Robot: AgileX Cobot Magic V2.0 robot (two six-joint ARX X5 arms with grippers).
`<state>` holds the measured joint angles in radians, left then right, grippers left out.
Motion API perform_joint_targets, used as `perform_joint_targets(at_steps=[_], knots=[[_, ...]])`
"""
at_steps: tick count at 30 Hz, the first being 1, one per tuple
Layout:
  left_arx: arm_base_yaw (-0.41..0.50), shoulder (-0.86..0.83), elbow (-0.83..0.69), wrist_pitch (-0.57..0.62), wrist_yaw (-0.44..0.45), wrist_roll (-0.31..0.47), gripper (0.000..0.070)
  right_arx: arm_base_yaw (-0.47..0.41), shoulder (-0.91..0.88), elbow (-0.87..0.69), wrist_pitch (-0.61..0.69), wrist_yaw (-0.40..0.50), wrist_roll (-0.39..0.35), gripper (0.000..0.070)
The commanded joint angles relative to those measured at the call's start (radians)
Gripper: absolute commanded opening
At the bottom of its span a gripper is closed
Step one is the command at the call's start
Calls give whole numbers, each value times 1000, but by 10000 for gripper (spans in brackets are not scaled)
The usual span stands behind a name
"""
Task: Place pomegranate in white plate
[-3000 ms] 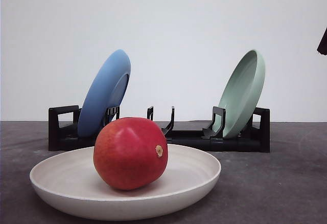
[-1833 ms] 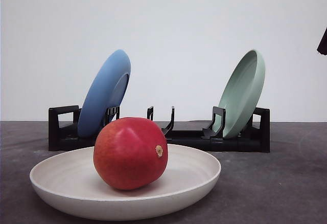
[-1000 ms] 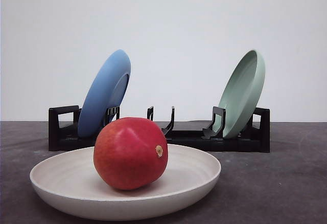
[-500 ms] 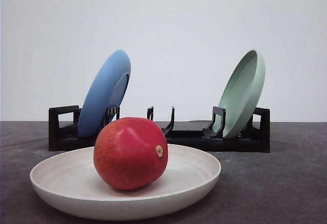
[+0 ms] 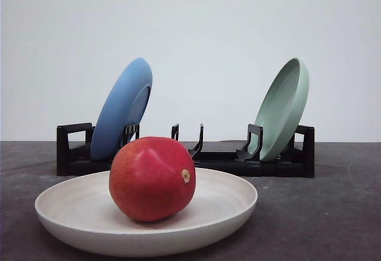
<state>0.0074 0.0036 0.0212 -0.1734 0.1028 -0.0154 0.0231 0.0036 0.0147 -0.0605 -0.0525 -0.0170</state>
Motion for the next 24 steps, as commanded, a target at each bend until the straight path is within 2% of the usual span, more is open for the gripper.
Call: perform_joint_targets(at_steps=[1,24], knots=[[0,-1,-9,13,-2,7,12,-2,0,-5,16,1,17,16],[1,-1,-9,13,-2,7,12,-2,0,-5,16,1,17,16]])
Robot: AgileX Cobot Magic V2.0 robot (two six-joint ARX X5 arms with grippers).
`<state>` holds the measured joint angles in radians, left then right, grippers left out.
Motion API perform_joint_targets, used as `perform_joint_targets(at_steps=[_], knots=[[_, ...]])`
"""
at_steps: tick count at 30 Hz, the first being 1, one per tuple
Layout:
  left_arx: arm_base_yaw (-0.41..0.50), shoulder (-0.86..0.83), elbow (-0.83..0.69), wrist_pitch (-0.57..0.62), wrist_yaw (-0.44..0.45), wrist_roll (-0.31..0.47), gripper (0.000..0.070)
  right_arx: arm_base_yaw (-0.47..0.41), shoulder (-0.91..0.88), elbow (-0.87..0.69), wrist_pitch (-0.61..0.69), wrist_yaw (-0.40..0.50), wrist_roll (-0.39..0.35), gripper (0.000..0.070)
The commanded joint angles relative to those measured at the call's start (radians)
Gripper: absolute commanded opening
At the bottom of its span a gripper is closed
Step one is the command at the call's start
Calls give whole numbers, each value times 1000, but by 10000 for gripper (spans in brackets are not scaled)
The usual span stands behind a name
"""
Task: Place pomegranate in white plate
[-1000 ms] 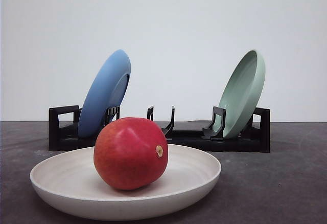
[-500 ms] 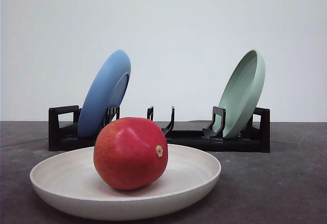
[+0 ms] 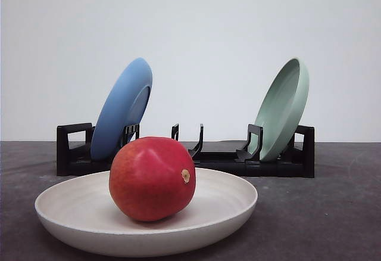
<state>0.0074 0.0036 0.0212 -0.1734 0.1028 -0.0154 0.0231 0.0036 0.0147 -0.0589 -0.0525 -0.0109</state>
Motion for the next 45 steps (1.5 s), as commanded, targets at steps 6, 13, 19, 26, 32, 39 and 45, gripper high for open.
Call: perform_joint_targets(at_steps=[6,13,19,26,32,39,45], knots=[[0,-1,-9,13,-2,7,12,-2,0,-5,14,1,11,16],[0,-1,-9,13,-2,7,12,-2,0,-5,14,1,11,16],[1,-1,-9,13,-2,7,12,-2,0,-5,14,1,11,16],[0,-1,-9,13,-2,7,12,-2,0,-5,14,1,11,16],[0,-1,-9,13,-2,7,12,-2,0,-5,14,1,11,16],[0,-1,-9,13,-2,7,12,-2,0,-5,14,1,11,16],[0,-1,-9,13,-2,7,12,-2,0,-5,14,1,11,16]])
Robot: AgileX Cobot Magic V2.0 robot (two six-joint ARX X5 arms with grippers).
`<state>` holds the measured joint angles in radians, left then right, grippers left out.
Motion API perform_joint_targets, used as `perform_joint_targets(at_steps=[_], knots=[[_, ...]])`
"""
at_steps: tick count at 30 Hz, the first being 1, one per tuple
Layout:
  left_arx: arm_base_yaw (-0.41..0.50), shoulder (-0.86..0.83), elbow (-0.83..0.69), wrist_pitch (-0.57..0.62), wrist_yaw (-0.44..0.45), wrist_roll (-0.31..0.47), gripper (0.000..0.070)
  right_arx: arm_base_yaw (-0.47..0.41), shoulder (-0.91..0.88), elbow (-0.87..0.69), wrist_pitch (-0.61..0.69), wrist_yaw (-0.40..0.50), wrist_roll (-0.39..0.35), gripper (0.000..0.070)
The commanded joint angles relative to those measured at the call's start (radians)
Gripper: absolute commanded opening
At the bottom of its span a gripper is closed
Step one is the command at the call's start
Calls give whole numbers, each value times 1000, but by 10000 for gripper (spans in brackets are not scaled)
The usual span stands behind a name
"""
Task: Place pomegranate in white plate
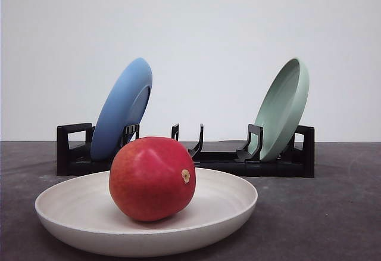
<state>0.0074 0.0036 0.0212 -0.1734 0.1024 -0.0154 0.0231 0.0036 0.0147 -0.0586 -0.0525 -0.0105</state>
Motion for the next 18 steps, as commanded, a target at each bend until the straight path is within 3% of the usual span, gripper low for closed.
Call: perform_joint_targets(at_steps=[1,18], knots=[[0,-1,-9,13,-2,7,12,-2,0,-5,14,1,10,16],[0,-1,-9,13,-2,7,12,-2,0,-4,14,1,10,16]])
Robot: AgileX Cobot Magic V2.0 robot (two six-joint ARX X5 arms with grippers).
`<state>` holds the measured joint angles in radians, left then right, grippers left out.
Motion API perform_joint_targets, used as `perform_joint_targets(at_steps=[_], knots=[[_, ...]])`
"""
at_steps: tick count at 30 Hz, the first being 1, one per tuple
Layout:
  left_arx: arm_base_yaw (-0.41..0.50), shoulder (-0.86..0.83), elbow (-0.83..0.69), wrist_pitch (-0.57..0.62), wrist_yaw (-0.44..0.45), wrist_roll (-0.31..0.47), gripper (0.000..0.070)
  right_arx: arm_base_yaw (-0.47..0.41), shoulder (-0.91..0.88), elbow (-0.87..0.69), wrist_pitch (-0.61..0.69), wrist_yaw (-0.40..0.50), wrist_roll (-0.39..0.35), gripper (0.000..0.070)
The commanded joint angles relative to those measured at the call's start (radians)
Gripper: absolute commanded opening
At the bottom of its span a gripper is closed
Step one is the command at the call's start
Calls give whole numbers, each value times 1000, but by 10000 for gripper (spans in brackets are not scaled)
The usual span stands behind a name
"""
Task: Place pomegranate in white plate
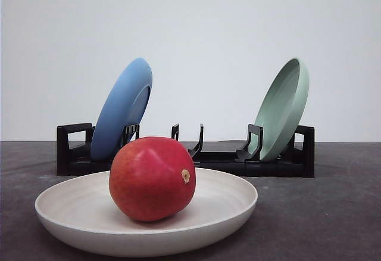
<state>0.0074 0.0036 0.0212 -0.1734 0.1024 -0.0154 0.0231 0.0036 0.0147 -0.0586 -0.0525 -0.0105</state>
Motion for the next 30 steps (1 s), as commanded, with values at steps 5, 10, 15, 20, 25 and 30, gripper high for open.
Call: perform_joint_targets(at_steps=[5,10,15,20,25,30], knots=[[0,-1,-9,13,-2,7,12,-2,0,-5,14,1,10,16],[0,-1,-9,13,-2,7,12,-2,0,-5,14,1,10,16],[0,-1,-9,13,-2,7,12,-2,0,-5,14,1,10,16],[0,-1,-9,13,-2,7,12,-2,0,-5,14,1,10,16],[0,-1,-9,13,-2,7,12,-2,0,-5,14,1,10,16],[0,-1,-9,13,-2,7,12,-2,0,-5,14,1,10,16]])
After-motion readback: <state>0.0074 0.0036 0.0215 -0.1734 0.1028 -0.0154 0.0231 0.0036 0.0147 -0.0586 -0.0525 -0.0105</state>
